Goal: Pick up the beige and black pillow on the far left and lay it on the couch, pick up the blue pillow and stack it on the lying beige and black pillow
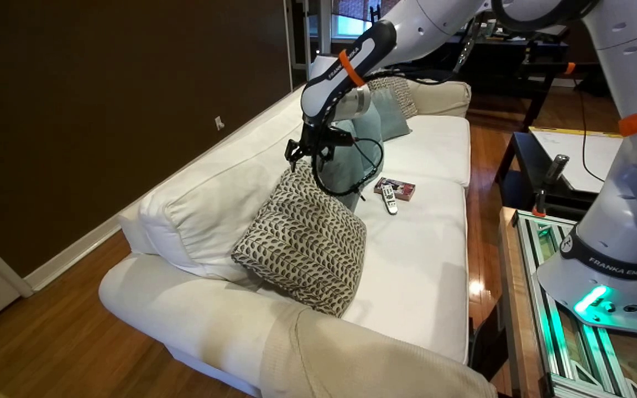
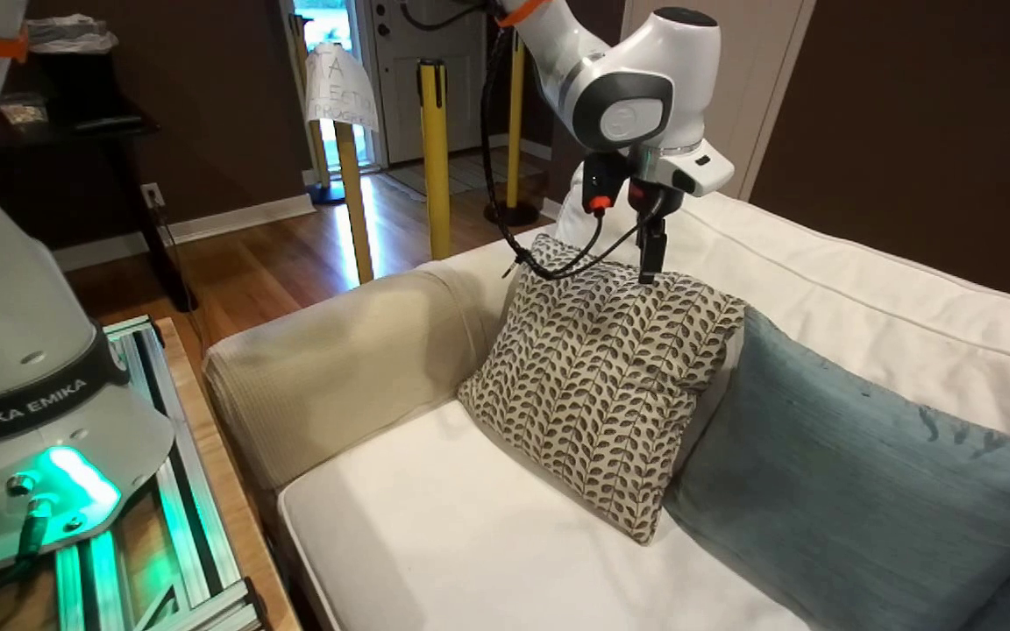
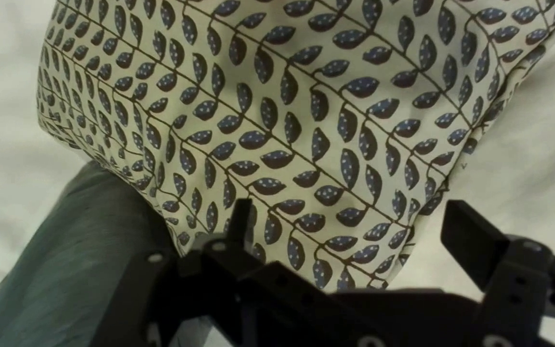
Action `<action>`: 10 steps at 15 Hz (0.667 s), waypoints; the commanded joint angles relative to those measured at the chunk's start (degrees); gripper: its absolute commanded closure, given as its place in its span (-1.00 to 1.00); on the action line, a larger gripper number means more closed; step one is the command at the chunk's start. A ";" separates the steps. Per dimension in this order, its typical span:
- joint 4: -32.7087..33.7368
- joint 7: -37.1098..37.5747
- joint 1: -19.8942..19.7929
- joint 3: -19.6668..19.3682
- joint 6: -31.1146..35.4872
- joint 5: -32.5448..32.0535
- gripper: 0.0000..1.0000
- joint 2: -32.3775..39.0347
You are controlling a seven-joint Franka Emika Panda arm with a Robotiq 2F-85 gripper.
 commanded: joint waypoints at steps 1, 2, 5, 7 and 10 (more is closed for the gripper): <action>7.70 -0.75 -0.61 0.72 -1.04 0.72 -1.00 6.63; 9.28 -0.52 -0.51 0.64 -1.21 0.53 -1.00 8.05; 13.45 0.27 -0.27 0.48 -0.60 0.42 -1.00 11.85; 15.98 1.05 0.22 -0.07 -0.44 -0.07 -1.00 14.08; 19.34 1.38 0.47 -0.19 -0.53 -0.36 -1.00 17.06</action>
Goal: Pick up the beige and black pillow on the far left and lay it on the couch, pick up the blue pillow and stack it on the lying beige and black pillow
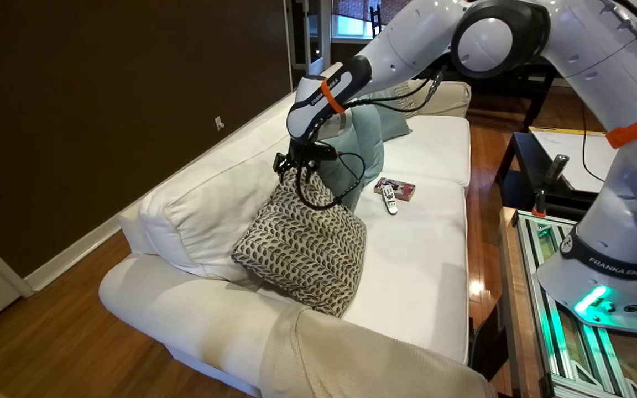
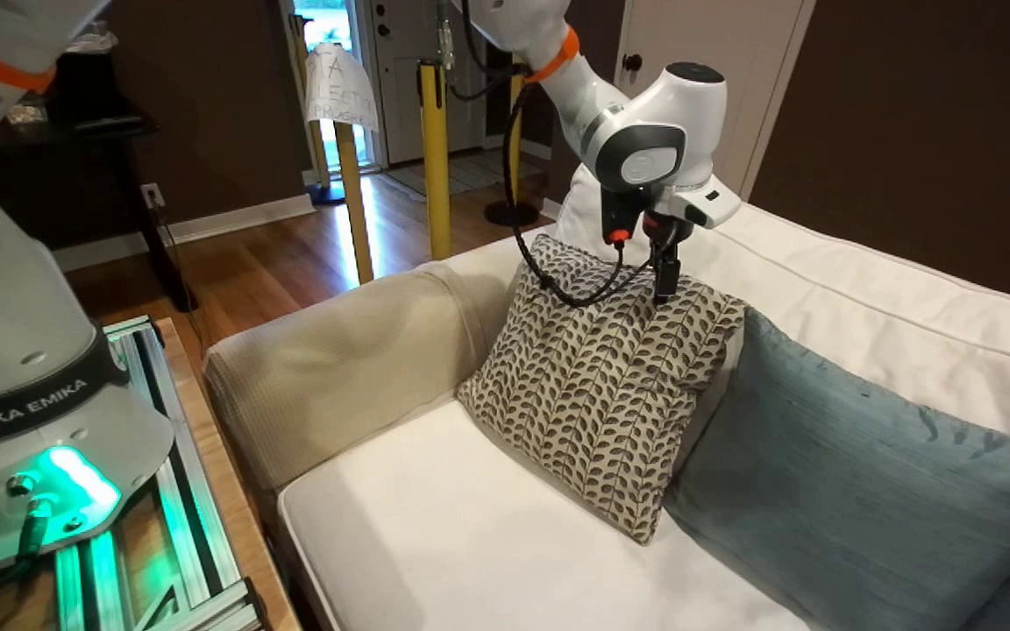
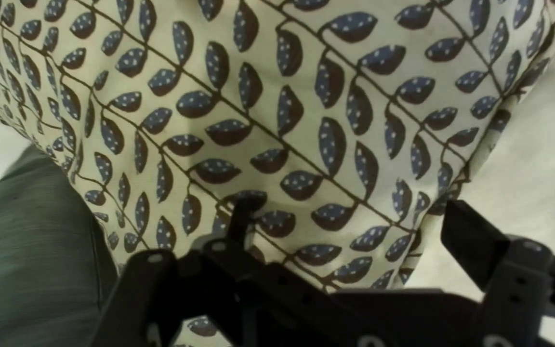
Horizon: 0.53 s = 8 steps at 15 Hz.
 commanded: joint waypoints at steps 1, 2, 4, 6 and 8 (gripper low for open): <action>6.26 1.21 0.49 -0.32 -0.54 -0.46 -1.00 5.28; 7.30 1.11 0.46 -0.20 -0.47 -0.44 -1.00 6.25; 8.98 0.39 0.41 0.28 0.83 -0.30 -1.00 7.86; 10.76 0.96 0.66 -0.13 -0.51 -0.71 -0.74 9.23; 11.86 0.79 0.54 -0.04 -1.18 -0.81 -0.31 10.18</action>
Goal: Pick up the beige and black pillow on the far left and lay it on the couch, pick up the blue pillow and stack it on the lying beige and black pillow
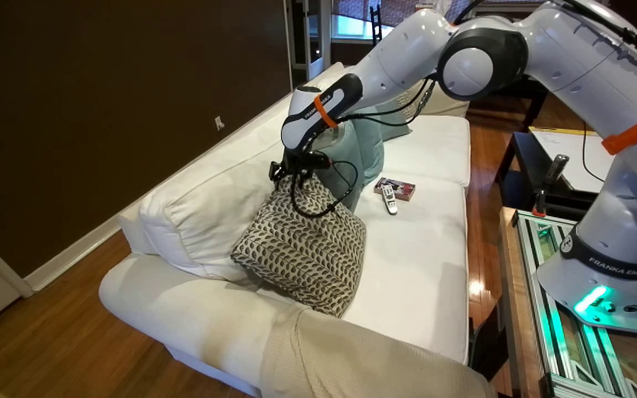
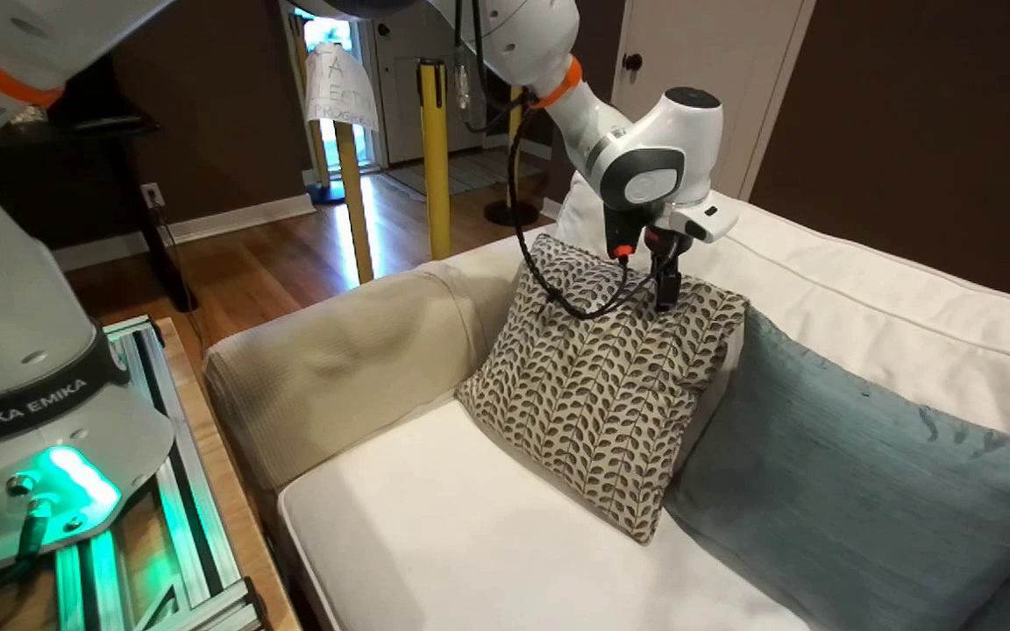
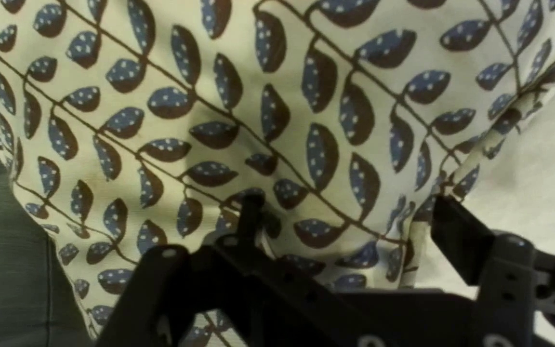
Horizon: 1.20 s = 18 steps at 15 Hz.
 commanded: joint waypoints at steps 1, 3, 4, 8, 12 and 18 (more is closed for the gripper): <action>4.52 0.72 -0.09 0.11 -1.91 -0.56 -0.17 3.54; 4.97 0.70 -0.05 -0.03 -2.77 -0.76 0.14 3.91; 5.11 0.53 -0.18 0.13 -3.33 -0.73 0.31 3.89; 4.04 -3.36 -1.11 1.22 -10.78 -1.82 0.86 1.44; 2.65 -8.61 -3.16 2.98 -19.19 -1.07 0.95 -2.10; -0.12 -10.70 -4.27 2.56 -29.97 -0.50 0.95 -8.35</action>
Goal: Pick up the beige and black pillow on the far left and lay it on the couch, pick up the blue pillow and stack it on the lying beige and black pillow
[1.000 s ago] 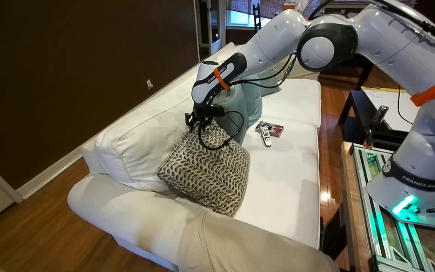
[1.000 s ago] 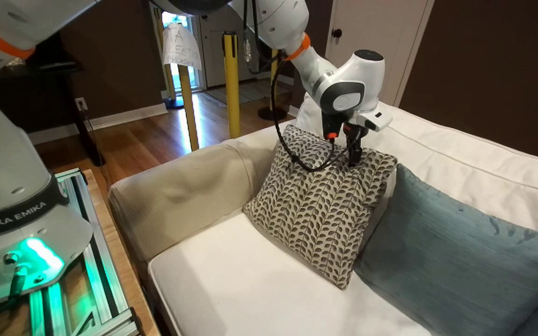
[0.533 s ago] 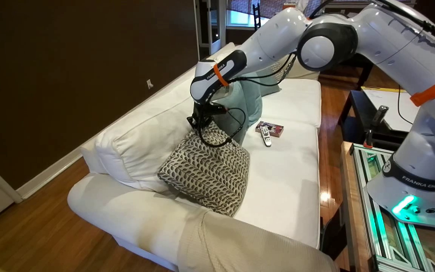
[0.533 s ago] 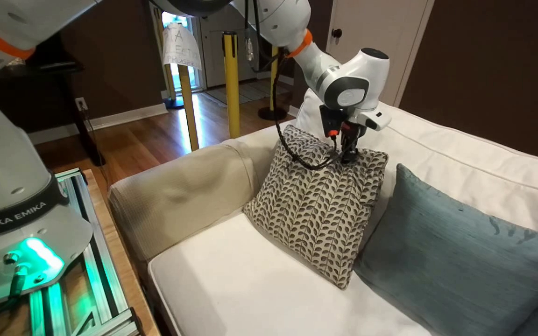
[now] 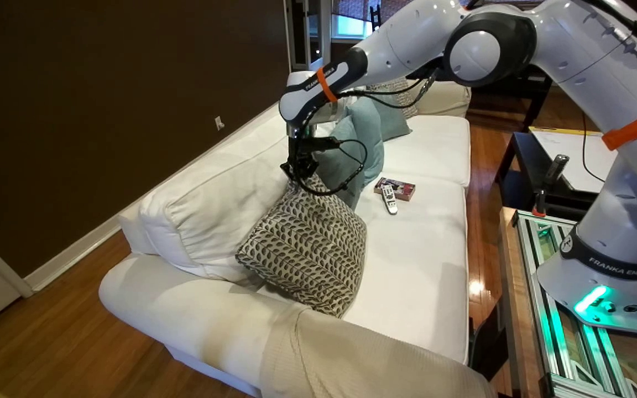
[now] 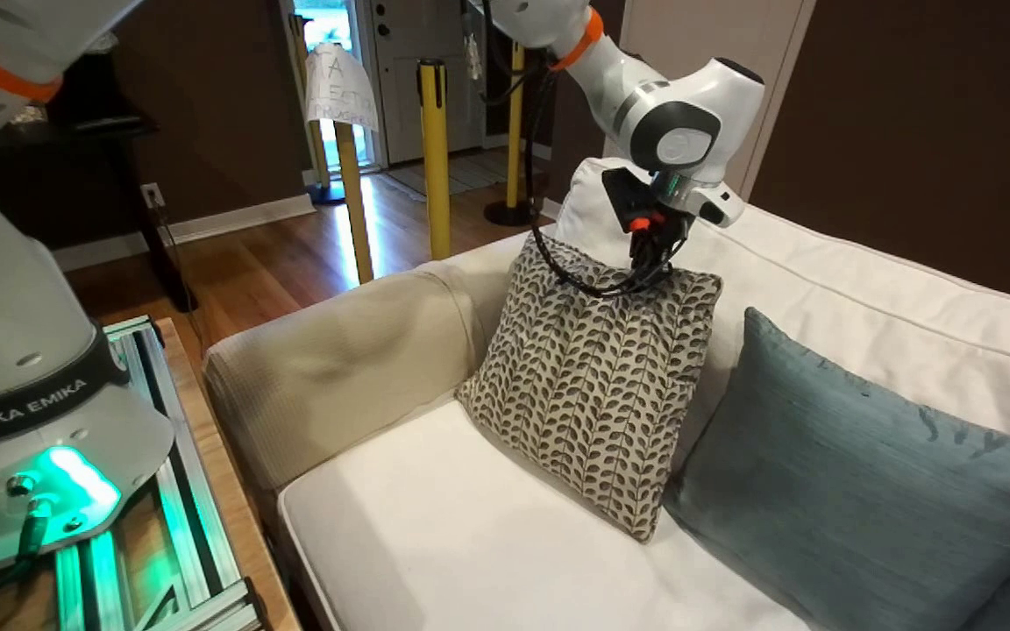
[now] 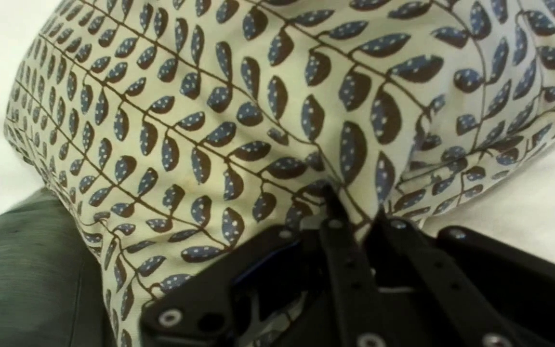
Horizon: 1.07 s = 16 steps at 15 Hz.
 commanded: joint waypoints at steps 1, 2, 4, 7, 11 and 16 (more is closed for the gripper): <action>-3.86 -0.26 -1.16 0.78 -7.62 0.56 0.95 -5.68; -4.06 -0.41 -1.29 0.71 -9.63 0.57 0.95 -6.56; -4.50 -0.84 -1.67 0.73 -13.56 0.85 0.95 -8.16; -6.75 -0.72 -1.54 0.12 -15.85 0.86 0.95 -11.12; -12.34 0.30 -1.20 -0.14 -15.18 1.96 0.95 -15.94; -20.81 2.10 -0.93 -1.07 -19.25 2.26 0.95 -23.05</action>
